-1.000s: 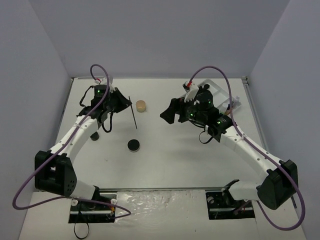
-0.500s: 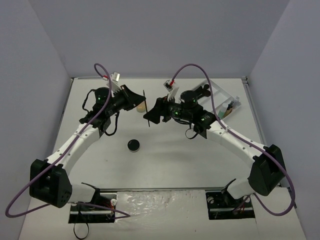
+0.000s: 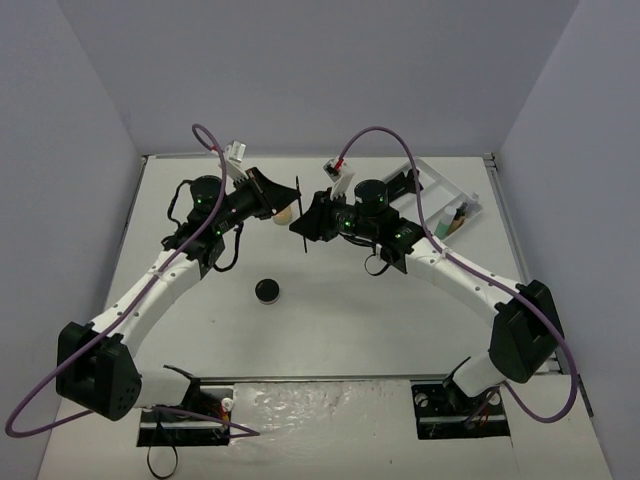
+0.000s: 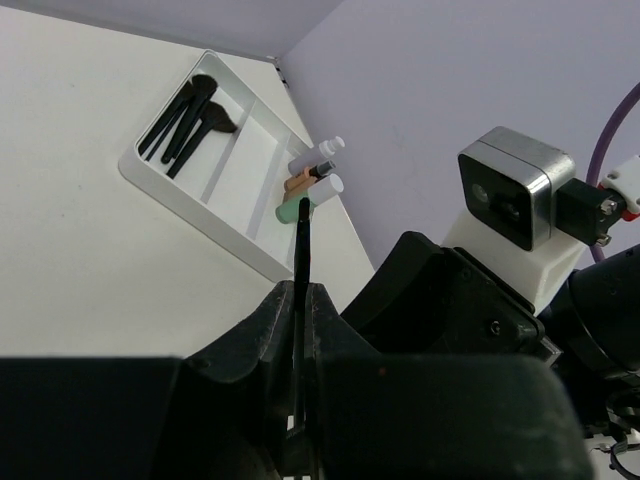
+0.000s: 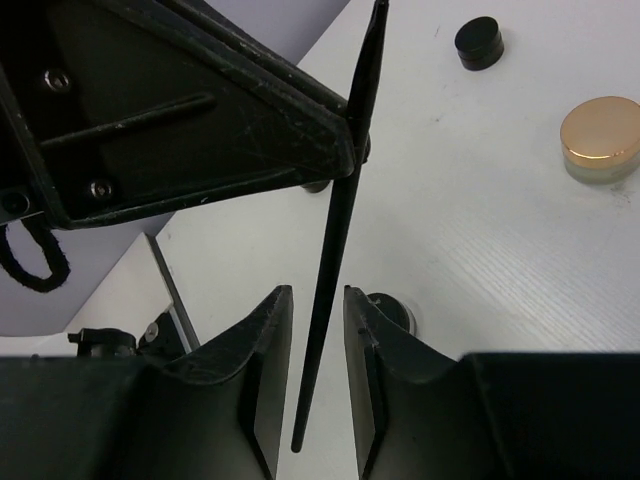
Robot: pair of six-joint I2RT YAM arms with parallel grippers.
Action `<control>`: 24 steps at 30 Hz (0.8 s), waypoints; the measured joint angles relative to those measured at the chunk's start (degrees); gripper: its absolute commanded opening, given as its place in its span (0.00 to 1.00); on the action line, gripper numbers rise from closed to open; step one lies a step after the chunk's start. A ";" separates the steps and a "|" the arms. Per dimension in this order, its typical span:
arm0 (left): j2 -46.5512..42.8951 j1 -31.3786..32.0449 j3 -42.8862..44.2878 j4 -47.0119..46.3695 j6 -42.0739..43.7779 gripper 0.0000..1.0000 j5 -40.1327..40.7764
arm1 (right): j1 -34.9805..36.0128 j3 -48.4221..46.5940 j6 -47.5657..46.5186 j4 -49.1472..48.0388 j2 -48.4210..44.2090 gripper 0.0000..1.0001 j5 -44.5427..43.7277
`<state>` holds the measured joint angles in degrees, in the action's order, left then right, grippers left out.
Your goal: Organize the makeup
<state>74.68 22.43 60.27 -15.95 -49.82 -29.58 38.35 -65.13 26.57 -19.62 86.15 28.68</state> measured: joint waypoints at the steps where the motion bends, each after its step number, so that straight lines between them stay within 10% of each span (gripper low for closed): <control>1: 0.00 0.01 0.00 0.07 0.16 0.02 0.00 | 0.00 -0.01 -0.08 0.21 -0.04 0.01 -0.73; 13: -0.41 0.07 0.09 8.85 8.78 0.89 4.53 | -0.86 -0.24 -1.09 5.07 -1.55 0.00 -11.25; 24: -9.37 -0.27 1.53 33.49 21.05 0.97 29.11 | -16.34 -4.71 8.58 11.16 5.71 0.00 -29.81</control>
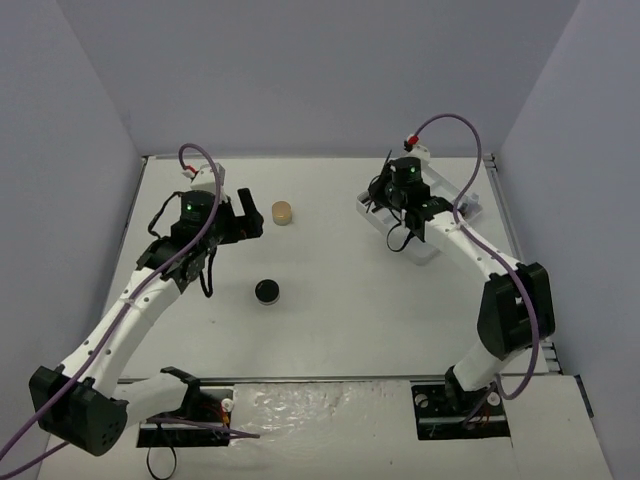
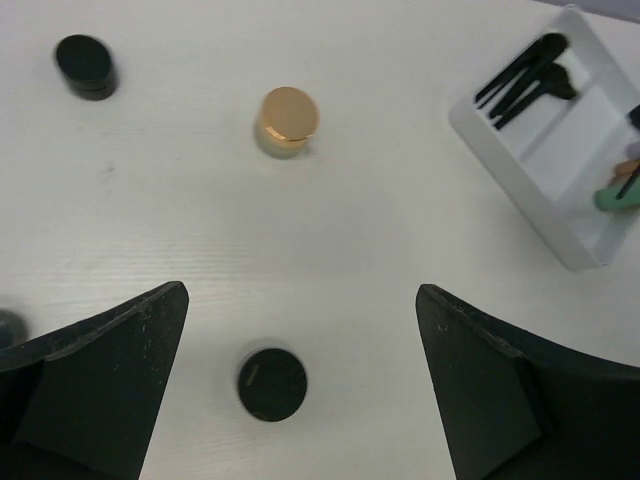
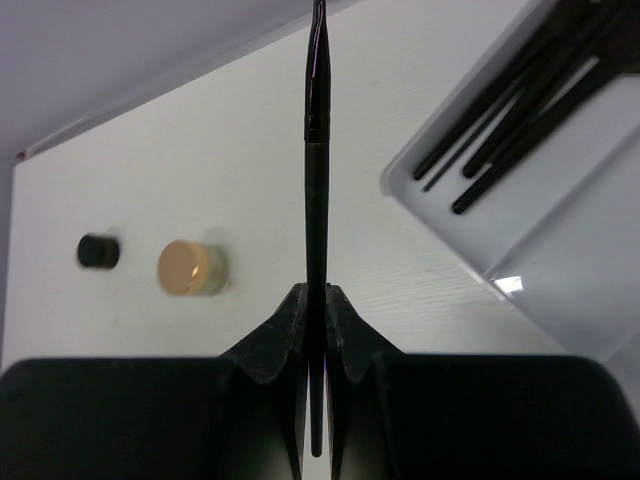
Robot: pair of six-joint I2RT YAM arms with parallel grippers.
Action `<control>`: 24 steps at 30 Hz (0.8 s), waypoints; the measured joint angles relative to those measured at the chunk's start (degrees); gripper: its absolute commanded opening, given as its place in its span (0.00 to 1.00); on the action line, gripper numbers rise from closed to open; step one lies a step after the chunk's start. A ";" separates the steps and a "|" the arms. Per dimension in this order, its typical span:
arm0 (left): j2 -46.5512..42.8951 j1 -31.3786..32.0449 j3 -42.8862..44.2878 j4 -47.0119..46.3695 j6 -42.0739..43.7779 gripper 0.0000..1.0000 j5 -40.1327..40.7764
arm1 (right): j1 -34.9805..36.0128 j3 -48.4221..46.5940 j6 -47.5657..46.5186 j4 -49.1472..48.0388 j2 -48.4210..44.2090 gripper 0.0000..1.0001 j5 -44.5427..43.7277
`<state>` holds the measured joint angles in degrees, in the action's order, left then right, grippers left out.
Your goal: Organize the makeup
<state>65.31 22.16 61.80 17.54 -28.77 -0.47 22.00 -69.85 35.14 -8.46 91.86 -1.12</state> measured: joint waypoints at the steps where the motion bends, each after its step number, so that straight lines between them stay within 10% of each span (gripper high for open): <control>1: -0.84 -0.09 0.00 2.00 0.86 0.97 2.14 | -1.44 -0.64 1.02 0.09 1.63 0.00 -1.74; 12: -8.74 -0.69 -9.88 13.21 4.57 0.97 11.29 | -10.34 -16.33 9.66 3.83 25.25 0.08 -7.95; 24: -7.03 -0.58 -12.22 14.10 5.49 0.97 5.64 | -10.82 -25.94 12.50 6.34 35.77 0.64 -8.39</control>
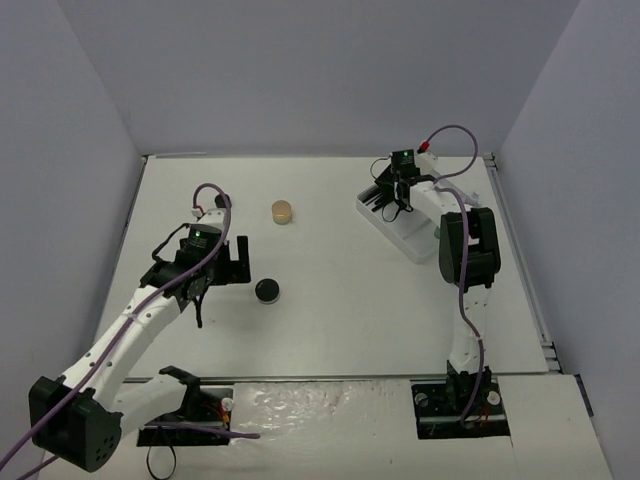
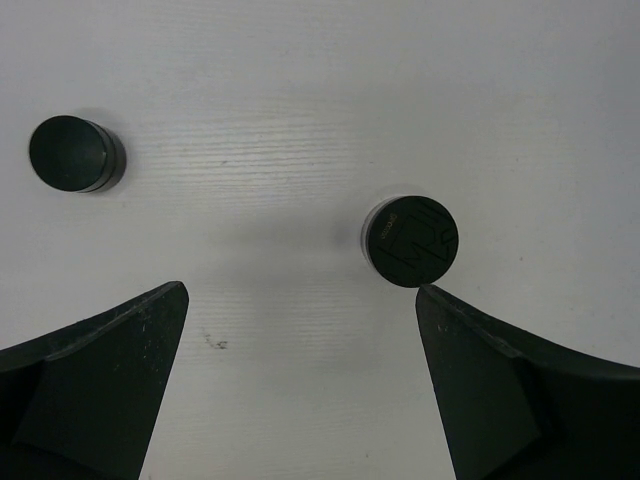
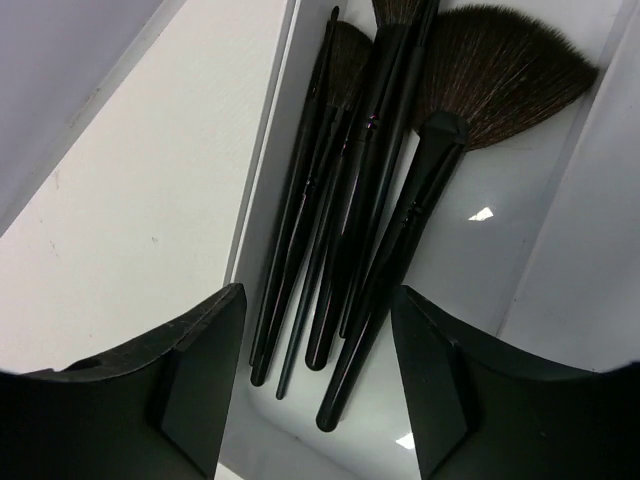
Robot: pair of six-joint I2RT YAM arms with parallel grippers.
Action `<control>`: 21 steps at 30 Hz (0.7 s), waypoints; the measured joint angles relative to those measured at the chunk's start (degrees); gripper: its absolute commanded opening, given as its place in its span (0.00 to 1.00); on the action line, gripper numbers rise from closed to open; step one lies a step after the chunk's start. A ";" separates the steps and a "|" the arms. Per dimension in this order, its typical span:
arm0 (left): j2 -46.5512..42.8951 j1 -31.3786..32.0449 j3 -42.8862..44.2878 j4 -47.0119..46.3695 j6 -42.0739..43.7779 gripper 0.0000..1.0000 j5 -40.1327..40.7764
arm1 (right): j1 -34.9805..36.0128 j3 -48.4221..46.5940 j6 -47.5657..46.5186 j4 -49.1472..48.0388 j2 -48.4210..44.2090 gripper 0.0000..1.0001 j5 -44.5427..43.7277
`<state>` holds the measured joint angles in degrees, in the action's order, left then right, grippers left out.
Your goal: Organize the makeup
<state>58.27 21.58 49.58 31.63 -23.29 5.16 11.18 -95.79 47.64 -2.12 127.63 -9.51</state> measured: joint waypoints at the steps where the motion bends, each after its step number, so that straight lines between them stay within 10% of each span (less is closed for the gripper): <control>1: 0.84 0.27 0.00 -0.28 0.08 0.97 -0.81 | 0.01 0.00 -0.05 0.04 -0.01 0.68 -0.05; 8: 7.46 3.47 0.00 -2.42 0.30 0.97 -5.29 | 0.04 6.55 -3.70 1.33 -8.05 0.93 0.20; 21: 19.90 11.01 0.14 -8.21 -0.99 0.97 -7.14 | 0.15 24.96 -16.49 0.49 -44.45 1.00 6.92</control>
<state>78.17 32.60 49.72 23.42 -24.27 -1.98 11.33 -70.83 31.15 -1.63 83.18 -2.60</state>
